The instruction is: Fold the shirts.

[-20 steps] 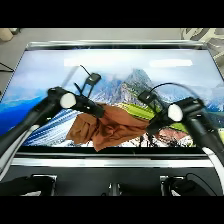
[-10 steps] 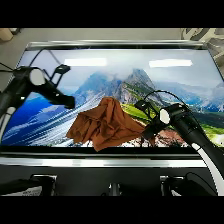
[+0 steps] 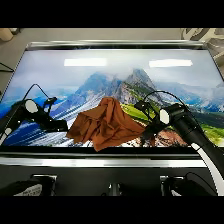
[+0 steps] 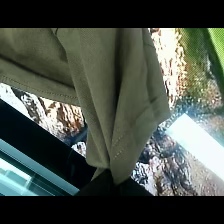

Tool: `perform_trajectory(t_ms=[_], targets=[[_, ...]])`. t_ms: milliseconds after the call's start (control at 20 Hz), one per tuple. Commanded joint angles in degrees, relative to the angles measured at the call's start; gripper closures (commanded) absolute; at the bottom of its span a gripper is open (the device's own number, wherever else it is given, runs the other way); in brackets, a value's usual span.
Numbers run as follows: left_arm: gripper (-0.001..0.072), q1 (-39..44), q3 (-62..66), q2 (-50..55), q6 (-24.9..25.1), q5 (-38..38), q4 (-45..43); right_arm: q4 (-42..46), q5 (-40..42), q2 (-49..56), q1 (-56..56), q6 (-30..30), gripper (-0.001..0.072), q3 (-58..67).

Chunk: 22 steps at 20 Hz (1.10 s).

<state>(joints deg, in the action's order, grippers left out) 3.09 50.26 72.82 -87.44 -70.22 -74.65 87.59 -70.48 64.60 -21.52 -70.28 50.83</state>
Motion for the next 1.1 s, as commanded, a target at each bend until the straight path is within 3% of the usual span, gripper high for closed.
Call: perform_trajectory(t_ms=[0, 150, 200, 300, 350, 400, 550, 800, 900, 1050], targets=[[0.0097, 0.96, -4.04, 0.7, 0.02, 7.23, 3.21, -0.02, -0.02, 0.04, -0.04, 0.02, 0.0691, 0.0], [0.0126, 1.31, -4.04, 2.49, 1.42, 9.33, 7.08, -0.02, -0.04, 0.04, -0.04, 0.02, 0.0691, 0.0], [0.027, 1.51, -4.04, 3.17, 2.29, 9.92, 9.18, 0.0, -0.04, 0.04, -0.04, 0.0, 0.0691, 0.0], [0.0347, 2.01, -4.04, 4.59, 2.16, 11.82, 11.17, 0.07, 0.0, 0.04, -0.04, 0.0, 0.0691, 0.0], [0.0541, 1.99, -4.02, 5.2, 2.21, 12.31, 11.96, 0.15, 0.02, 0.04, -0.04, 0.0, 0.0691, 0.07], [0.0658, 1.97, -3.98, 5.64, 2.27, 12.55, 11.89, 1.16, 0.22, -0.17, -0.04, 0.0, 0.0691, 0.26], [0.0685, 0.46, -1.79, 4.17, 5.22, 11.96, 11.13, 9.49, 0.61, -3.13, -0.04, -0.04, 0.0692, 3.65], [0.0686, -4.59, 19.32, -10.82, 5.14, 14.8, 6.05, 40.3, 7.56, -11.69, -0.04, -5.4, 0.0692, 21.2], [0.0686, -6.73, 33.11, -17.94, 5.16, 20.79, 6.01, 49.77, 14.58, -15.41, -0.04, -8.9, 0.0692, 31.95], [0.0686, -9.27, 49.09, -26.08, 4.44, 31.19, 3.28, 52.04, 25.42, -20.59, -0.04, -9.01, 0.0692, 44.96]])
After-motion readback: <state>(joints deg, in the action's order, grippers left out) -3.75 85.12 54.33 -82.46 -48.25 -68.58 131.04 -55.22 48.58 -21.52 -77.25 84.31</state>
